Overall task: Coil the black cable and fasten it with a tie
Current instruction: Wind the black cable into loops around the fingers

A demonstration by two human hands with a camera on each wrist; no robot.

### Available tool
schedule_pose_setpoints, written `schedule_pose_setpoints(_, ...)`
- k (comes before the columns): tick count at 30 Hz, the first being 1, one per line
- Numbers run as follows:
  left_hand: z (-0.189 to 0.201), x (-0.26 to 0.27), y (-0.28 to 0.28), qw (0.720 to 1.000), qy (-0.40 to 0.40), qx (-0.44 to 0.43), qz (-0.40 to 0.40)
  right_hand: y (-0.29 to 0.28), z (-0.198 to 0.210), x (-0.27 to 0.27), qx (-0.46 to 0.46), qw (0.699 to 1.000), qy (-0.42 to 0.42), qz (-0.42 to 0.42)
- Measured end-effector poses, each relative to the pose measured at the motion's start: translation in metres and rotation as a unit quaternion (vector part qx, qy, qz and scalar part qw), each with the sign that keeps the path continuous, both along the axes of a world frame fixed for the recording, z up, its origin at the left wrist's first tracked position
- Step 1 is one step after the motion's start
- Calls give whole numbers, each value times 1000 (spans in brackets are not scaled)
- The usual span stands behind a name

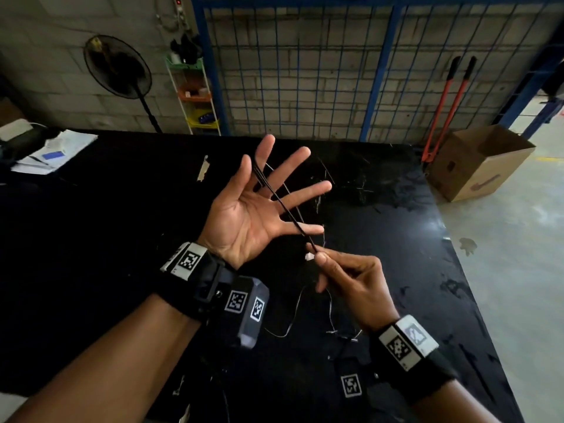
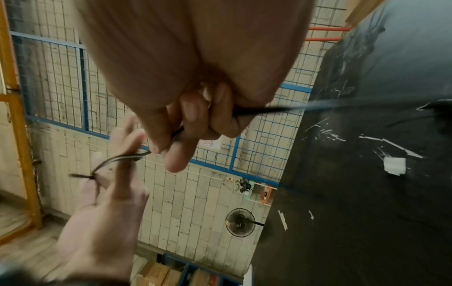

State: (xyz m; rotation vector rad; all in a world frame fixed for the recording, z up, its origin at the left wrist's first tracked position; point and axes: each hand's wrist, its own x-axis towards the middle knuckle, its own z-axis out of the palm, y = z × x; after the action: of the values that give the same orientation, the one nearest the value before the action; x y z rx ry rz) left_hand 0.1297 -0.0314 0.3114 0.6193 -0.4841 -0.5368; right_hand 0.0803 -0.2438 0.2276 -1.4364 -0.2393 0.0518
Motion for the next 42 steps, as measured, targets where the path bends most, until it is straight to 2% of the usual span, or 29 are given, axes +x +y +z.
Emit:
schedule_pose_setpoints(5,6,14,14,987,-5,83,135,-11,-1,-18,-74,997,28,-11)
schedule_pose_setpoints(10,6,19,24,961,-4,217,174,-33,31,-26,-114,993,0,15)
schedule_pose_setpoints(13,-1,15,29,941,-25,311,130,-45,58,-20,-118,992,-36,8)
schedule_pose_setpoints(18,-11,-3,13,904,-55,423,18,-49,100,2,-200,970,-140,-14)
schedule_pose_setpoints(23,-13,-18,-9,877,-98,459,-99,-37,119,24,-247,948,-201,-3)
schedule_pose_setpoints(27,-9,-21,-9,872,-87,465,-126,-37,112,36,-226,954,-197,7)
schedule_pose_setpoints(30,-9,-22,-4,883,-77,440,-141,-38,101,41,-194,965,-175,21)
schedule_pose_setpoints(34,-4,-28,-3,941,-42,287,-177,-37,82,46,-86,989,-117,32)
schedule_pose_setpoints(36,0,-26,-5,960,-37,213,-179,-33,70,44,-44,993,-97,52)
schedule_pose_setpoints(42,19,-11,2,993,-17,40,-107,-19,21,28,-37,999,1,24)
